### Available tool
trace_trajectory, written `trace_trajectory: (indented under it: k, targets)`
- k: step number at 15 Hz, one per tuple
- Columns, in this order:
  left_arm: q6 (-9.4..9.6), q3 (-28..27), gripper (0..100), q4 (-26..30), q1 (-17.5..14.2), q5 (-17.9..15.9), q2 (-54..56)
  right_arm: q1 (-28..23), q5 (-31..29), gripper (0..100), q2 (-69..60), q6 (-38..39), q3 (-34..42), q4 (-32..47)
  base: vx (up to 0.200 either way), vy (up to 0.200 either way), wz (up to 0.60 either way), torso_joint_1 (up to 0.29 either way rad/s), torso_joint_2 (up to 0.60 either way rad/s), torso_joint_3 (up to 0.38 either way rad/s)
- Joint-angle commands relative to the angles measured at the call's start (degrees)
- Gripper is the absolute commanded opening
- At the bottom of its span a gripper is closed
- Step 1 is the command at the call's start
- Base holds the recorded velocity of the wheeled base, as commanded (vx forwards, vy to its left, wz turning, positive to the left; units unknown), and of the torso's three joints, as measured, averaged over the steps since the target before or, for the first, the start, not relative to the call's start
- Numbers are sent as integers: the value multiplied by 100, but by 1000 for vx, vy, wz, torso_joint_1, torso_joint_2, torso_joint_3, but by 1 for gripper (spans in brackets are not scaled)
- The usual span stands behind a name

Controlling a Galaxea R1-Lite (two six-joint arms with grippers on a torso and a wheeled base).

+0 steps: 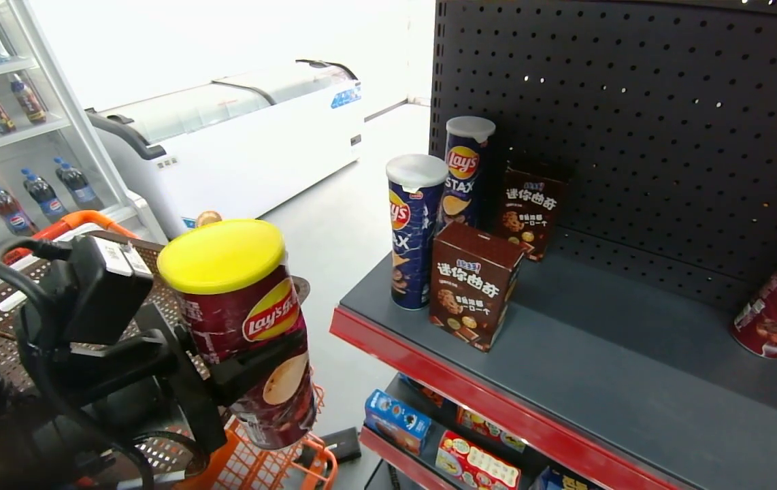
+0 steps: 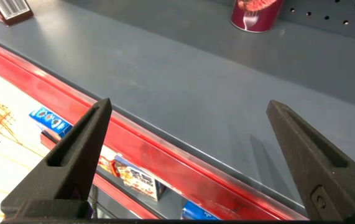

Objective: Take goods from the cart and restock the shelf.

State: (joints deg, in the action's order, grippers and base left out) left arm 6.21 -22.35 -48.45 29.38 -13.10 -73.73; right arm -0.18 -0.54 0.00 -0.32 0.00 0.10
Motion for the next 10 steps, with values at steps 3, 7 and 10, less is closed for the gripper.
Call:
trace_trajectory:
  k: [3, 7, 10]
  targets:
    - [4, -174, 0, 63, 288, 10, 219, 1, 10, 100, 0, -3, 0, -1, 0, 0, 0, 0, 0, 0]
    - [21, -156, 0, 72, 411, 27, 219, 1, 10, 100, 0, -3, 0, -1, 0, 0, 0, 0, 0, 0]
    - [21, -103, 0, 72, 710, 18, 210, 1, 10, 100, 0, -3, 0, -1, 0, 0, 0, 0, 0, 0]
